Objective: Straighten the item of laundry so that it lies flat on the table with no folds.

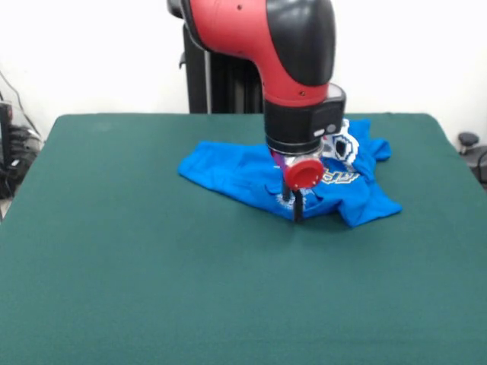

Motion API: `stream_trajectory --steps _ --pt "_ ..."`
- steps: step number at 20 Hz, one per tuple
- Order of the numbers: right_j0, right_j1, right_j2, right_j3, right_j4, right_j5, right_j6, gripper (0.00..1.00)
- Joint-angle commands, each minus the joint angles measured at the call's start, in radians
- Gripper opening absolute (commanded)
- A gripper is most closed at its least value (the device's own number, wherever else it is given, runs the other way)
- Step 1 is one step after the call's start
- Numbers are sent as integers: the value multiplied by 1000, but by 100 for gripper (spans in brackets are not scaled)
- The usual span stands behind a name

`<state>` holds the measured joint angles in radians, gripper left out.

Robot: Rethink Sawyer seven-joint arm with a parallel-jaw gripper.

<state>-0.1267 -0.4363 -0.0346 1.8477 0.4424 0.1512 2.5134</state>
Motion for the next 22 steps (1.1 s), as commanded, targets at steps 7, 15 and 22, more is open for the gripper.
stream_trajectory --steps 7,15,22 --pt "-27 42 81 -36 -65 40 45 0" --pt "27 -48 -65 -98 -70 251 68 0" --pt "10 -114 -145 -144 -127 316 41 0"
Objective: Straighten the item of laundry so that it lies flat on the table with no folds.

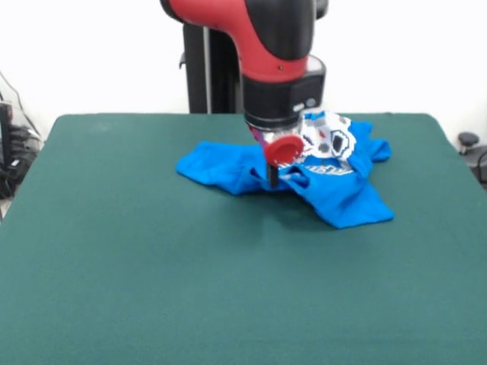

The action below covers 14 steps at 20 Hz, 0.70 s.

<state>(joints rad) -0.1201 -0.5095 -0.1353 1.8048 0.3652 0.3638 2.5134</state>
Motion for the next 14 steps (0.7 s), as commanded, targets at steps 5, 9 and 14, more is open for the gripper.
stream_trajectory --steps 5,9,14 --pt "-58 -45 -21 -116 -89 3 8 0" --pt "-83 -67 2 -114 -110 1 3 0" --pt "-129 -74 19 -99 -155 -56 -19 0"
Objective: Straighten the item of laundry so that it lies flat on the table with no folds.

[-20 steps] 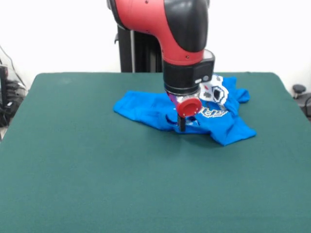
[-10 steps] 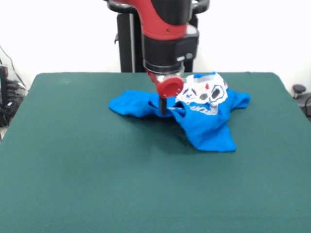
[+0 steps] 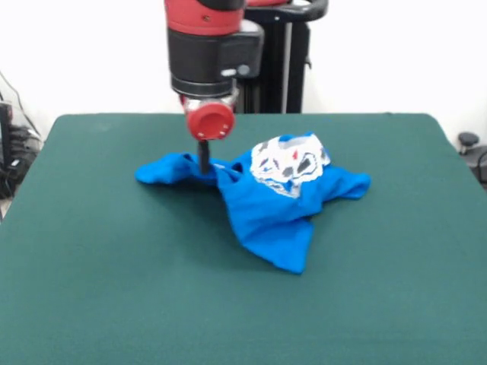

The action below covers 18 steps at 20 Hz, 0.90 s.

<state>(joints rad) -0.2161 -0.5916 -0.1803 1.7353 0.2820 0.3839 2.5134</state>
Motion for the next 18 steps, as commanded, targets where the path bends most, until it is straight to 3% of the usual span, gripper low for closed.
stream_trajectory --steps 1,5,11,18 --pt "-40 2 59 -25 -87 -85 -23 0" --pt "-68 -51 60 4 -122 -56 -28 0" --pt "-64 -177 10 8 -168 123 -38 0" --pt "60 -183 -130 -41 -201 219 98 0"
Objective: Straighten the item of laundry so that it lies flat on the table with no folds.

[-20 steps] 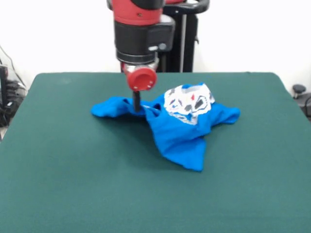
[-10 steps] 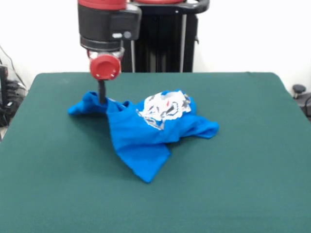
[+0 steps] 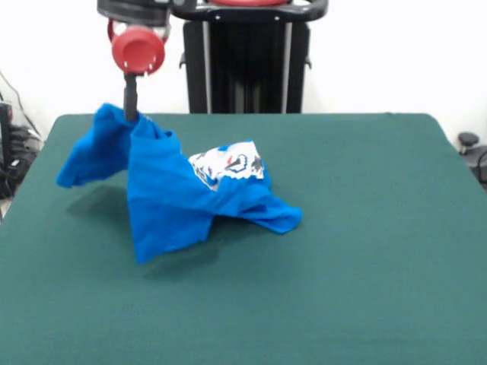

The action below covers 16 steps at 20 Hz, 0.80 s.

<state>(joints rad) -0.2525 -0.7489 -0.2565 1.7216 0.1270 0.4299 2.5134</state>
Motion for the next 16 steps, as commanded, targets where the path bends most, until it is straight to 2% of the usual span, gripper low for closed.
stream_trajectory --steps 1,4,9,12,16 --pt "113 -24 -66 -28 -45 180 114 0" --pt "159 -31 -80 -16 -25 201 155 0" --pt "195 -19 -64 18 19 158 182 0" --pt "186 -8 -62 24 20 128 162 0" --pt "116 49 -19 29 4 7 104 0"
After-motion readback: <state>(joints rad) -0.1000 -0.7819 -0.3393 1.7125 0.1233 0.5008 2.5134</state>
